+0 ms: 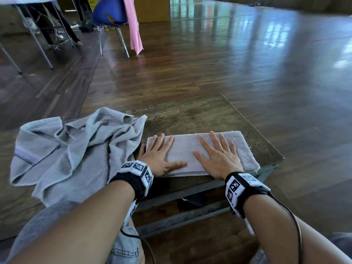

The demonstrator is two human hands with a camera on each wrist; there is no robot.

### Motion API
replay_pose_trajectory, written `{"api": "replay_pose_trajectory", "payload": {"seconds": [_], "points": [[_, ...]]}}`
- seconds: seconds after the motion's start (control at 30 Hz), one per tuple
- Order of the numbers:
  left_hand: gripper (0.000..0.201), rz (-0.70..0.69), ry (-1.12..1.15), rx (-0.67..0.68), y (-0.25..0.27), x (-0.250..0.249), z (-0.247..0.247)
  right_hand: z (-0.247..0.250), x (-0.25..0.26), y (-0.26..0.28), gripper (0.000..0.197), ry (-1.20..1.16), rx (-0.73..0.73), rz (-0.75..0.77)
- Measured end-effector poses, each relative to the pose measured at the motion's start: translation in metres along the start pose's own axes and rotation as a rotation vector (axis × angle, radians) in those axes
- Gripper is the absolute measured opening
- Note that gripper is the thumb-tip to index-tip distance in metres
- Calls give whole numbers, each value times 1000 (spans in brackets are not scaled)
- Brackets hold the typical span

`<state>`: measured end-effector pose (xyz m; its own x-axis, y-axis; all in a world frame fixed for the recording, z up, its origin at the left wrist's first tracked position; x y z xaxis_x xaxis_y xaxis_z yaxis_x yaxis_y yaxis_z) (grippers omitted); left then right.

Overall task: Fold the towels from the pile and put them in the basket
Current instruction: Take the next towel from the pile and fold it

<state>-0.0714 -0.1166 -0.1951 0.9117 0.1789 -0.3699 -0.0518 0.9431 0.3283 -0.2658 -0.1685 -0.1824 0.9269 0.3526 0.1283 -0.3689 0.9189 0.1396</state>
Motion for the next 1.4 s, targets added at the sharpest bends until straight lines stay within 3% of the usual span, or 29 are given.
{"api": "replay_pose_trajectory", "payload": {"seconds": [0.43, 0.6, 0.77, 0.83, 0.93, 1.03, 1.13, 1.3, 1.4], "points": [[122, 8, 2, 13, 4, 0, 1, 7, -45, 10, 82, 33, 19, -139], [122, 15, -8, 15, 2, 0, 0, 10, -74, 16, 89, -23, -7, -293], [121, 47, -35, 17, 1, 0, 0, 12, -66, 17, 83, -57, 125, -372], [120, 63, -61, 2, 0, 0, 2, 25, -44, 16, 82, -38, 76, -335], [116, 113, -85, 19, 0, 0, 2, 47, 11, 23, 72, 41, -61, -114], [111, 129, -102, -45, 2, -5, 6, 39, 48, 37, 62, 4, 70, -11], [111, 146, -118, -126, 9, -11, 10, 25, 54, 49, 55, -35, 172, 26], [112, 176, -210, -300, 27, -22, 27, 32, 37, 49, 52, -145, 165, 22], [86, 126, -182, -322, 31, -30, 35, 23, 18, 52, 65, -151, 231, 36]]}}
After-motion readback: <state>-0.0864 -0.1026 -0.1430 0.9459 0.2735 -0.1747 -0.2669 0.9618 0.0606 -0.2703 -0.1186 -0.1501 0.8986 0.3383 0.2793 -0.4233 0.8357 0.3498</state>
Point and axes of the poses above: each hand's wrist, its own y-axis away from the middle knuckle, its own z-axis out of the back of the hand, x = y × z, the point moved 10 cm from there along -y, towards the middle knuckle, and after that the axes turned 8 degrees about y, right-handed, at the moved point
